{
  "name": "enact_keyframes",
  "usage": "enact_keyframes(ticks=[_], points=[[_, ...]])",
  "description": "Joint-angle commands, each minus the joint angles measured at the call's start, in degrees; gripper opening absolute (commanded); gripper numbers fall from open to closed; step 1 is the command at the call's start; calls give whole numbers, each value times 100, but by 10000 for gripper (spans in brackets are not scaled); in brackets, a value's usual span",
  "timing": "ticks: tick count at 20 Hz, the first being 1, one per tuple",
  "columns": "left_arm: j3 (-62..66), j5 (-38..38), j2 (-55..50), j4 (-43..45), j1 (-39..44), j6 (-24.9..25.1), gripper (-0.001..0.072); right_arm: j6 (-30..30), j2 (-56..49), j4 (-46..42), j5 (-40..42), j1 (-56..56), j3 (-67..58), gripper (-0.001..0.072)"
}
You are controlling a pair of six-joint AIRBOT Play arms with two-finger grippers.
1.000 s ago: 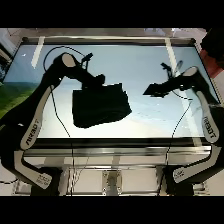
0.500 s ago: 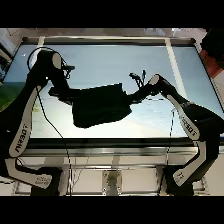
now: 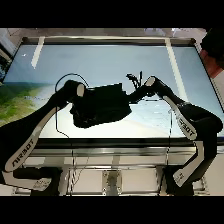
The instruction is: Fold the clothes and pants, and hang the long-sleeved shirts on hangers.
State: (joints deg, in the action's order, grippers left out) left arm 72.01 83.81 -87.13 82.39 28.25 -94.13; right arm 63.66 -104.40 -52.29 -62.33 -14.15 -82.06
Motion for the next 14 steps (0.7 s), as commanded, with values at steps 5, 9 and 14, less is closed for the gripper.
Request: enact_keyframes(ticks=[5, 9, 14], points=[[-271, -293, 114, -315, 896, -59, 50, 431, 2, -273, 280, -42, -96, 21], [-271, -546, 804, -295, 1097, -186, 50, 1086, 31, -1917, -214, 610, -651, 21], [-278, -256, 1746, 1106, 925, -955, 52, 1226, 44, -3088, -1130, 2393, -1012, 21]])
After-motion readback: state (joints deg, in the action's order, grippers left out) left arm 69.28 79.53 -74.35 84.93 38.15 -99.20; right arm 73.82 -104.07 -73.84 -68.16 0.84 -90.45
